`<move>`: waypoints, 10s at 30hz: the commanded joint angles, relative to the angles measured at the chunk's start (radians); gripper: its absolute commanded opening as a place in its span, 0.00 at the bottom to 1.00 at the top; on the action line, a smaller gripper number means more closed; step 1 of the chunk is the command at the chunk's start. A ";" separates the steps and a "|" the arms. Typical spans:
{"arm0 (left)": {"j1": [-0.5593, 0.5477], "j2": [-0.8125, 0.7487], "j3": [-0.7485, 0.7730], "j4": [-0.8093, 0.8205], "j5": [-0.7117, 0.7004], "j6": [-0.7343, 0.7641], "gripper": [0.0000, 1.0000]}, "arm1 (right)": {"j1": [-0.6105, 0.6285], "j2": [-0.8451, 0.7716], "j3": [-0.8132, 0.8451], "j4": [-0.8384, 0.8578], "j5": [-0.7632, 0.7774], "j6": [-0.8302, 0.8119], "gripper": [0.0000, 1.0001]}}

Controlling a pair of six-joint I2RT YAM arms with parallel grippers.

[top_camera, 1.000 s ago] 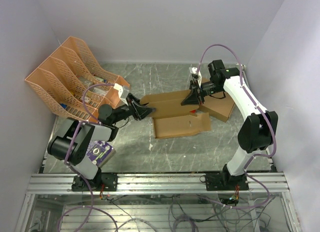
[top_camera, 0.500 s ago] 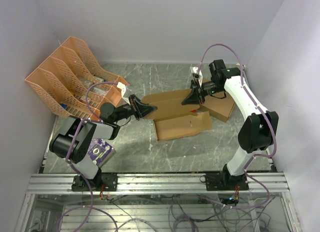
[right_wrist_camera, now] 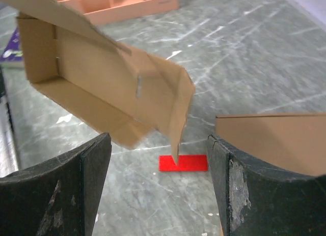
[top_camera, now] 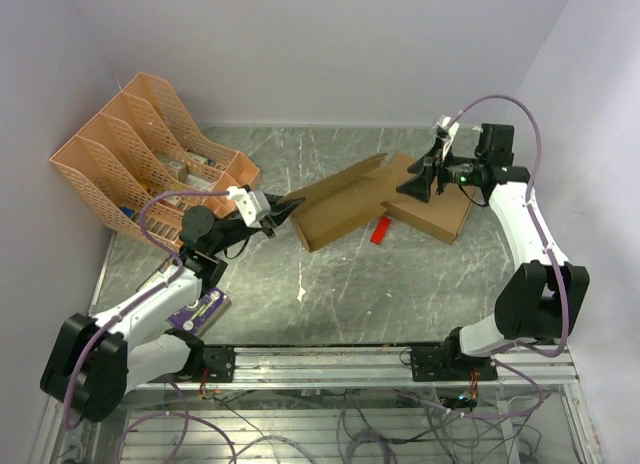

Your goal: Fold the paper box

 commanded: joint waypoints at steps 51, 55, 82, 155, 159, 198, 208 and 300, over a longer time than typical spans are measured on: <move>-0.134 -0.306 -0.125 -0.331 -0.395 0.277 0.07 | 0.272 0.056 -0.545 0.987 0.306 0.874 0.59; -0.135 -0.314 -0.112 -0.365 -0.418 0.228 0.07 | 0.300 0.049 -0.548 0.951 0.477 0.944 0.61; -0.135 -0.200 -0.099 -0.279 -0.404 0.121 0.07 | 0.480 0.030 -0.527 0.872 0.638 0.716 0.22; -0.134 -0.117 -0.209 -0.143 -0.410 0.080 0.07 | 0.521 0.230 -0.479 0.542 0.400 0.378 0.00; -0.135 -0.120 -0.219 -0.136 -0.400 0.087 0.07 | 0.509 0.210 -0.459 0.545 0.400 0.388 0.00; -0.133 -0.084 -0.235 -0.060 -0.367 0.068 0.07 | 0.370 0.241 -0.499 1.109 0.322 0.789 0.00; -0.134 -0.057 -0.235 -0.032 -0.359 0.051 0.07 | 0.410 0.240 -0.520 1.141 0.424 0.817 0.00; -0.109 0.153 -0.144 0.123 -0.294 0.269 0.07 | 0.374 0.073 -0.473 0.817 0.446 0.428 0.12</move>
